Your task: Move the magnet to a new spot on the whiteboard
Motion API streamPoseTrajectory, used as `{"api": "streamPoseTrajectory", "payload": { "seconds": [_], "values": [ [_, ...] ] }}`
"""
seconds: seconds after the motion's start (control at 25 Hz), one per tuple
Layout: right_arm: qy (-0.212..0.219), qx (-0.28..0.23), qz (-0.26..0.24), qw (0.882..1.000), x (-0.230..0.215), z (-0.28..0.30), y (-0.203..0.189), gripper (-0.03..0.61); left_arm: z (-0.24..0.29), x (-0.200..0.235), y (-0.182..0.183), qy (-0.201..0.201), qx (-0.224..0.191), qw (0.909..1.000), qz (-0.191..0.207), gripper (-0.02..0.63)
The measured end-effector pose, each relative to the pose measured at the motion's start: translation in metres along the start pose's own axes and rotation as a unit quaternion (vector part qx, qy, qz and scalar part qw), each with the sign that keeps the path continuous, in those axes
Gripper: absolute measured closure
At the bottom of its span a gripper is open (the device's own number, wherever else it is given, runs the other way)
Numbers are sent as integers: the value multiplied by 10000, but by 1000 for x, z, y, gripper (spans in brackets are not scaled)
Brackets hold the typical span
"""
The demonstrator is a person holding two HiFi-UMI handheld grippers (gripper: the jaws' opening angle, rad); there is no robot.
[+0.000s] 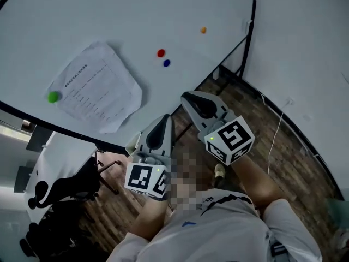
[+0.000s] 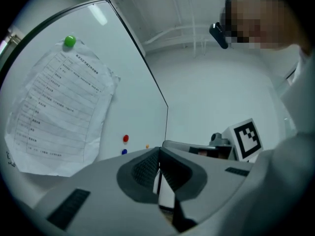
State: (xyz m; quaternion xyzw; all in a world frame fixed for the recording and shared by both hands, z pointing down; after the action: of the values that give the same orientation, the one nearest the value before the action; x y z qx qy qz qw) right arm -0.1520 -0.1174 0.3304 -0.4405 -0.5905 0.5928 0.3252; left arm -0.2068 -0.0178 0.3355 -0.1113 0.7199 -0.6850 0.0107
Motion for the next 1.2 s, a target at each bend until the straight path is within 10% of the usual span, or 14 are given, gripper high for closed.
{"api": "streamPoseTrajectory", "payload": {
  "seconds": [0.28, 1.2],
  "values": [
    [286, 65, 25, 9996, -37, 60, -1, 561, 31, 28, -1, 571, -7, 9984, -23, 602],
    [-97, 296, -415, 9987, -48, 172, -23, 448, 75, 110, 9, 211, -40, 9998, -43, 601]
  ]
}}
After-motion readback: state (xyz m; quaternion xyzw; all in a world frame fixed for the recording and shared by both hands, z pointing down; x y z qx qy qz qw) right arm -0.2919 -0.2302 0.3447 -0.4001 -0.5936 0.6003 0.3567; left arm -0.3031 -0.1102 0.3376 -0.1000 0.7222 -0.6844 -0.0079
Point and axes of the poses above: the fingertips, and each gripper's own axes: z forward along the fingers, x to its left, y out of its top, the point moved 4 cm from there along -z, backward along the fingers, and after that the axes turned 13 degrees about -y, right-handed, at the moved point
